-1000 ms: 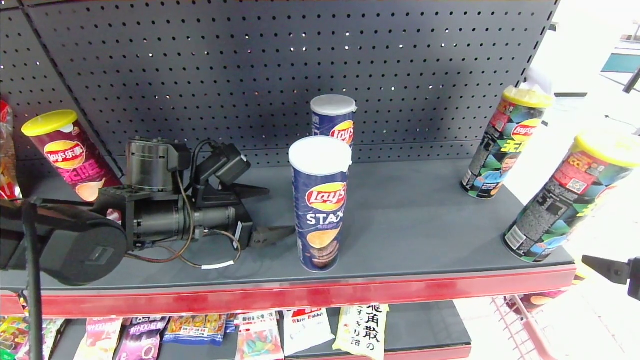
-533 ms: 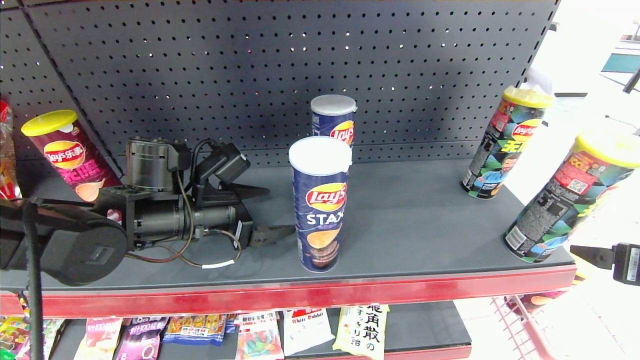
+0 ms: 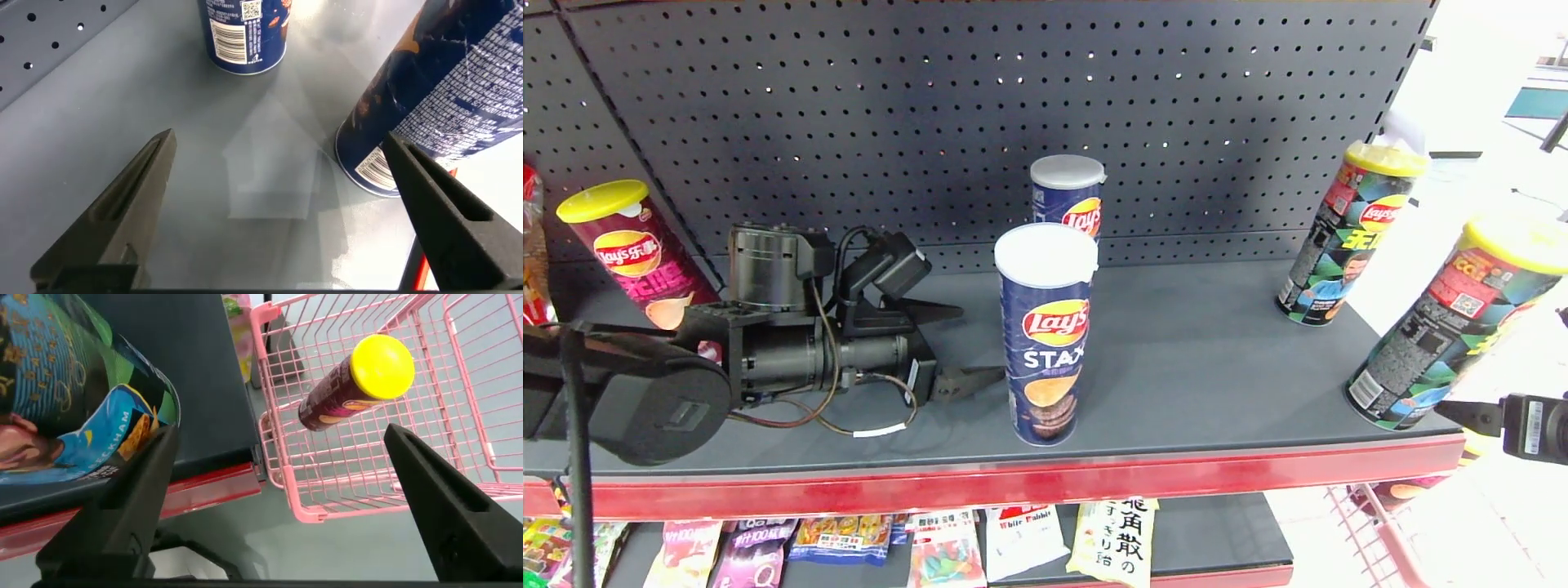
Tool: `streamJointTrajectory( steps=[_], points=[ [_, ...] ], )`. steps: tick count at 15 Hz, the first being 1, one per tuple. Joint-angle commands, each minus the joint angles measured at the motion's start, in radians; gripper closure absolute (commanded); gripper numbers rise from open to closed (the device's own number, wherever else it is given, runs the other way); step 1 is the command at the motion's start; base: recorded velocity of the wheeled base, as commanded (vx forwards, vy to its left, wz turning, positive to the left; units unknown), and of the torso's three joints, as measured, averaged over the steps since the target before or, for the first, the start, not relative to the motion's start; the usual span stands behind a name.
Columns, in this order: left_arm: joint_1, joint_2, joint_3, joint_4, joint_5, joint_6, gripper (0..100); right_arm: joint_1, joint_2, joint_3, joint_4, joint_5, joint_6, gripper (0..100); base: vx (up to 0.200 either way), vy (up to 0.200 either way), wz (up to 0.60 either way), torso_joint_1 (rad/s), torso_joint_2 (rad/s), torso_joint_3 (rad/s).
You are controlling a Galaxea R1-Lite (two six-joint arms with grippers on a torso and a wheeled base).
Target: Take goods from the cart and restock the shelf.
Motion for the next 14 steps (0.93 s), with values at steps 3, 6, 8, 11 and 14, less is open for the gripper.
streamJointTrajectory(
  steps=[3, 6, 8, 11, 14],
  points=[
    [0.0, -0.002, -0.007, 0.0, 0.0, 0.001, 0, 0.011, 0.005, -0.004, 0.001, 0.0, -0.002, 0, 0.0, 0.0, 0.0, 0.0, 0.0, 0.0],
    [0.0, -0.002, -0.007, 0.0, 0.0, 0.001, 0, 0.011, 0.009, -0.004, 0.001, 0.0, -0.003, 0, 0.0, 0.0, 0.0, 0.0, 0.0, 0.0],
    [0.0, -0.002, -0.007, 0.0, 0.0, 0.001, 0, 0.019, 0.008, -0.004, 0.001, 0.0, -0.002, 0, 0.0, 0.0, 0.0, 0.0, 0.0, 0.0],
    [0.0, -0.002, -0.006, 0.0, 0.0, 0.001, 0, 0.025, 0.006, -0.002, 0.001, 0.0, -0.002, 0, 0.0, 0.0, 0.0, 0.0, 0.0, 0.0],
    [0.002, -0.002, -0.006, 0.0, 0.0, 0.001, 0, 0.033, 0.006, -0.004, 0.001, -0.002, -0.002, 0, 0.0, 0.0, 0.0, 0.0, 0.0, 0.0]
  ],
)
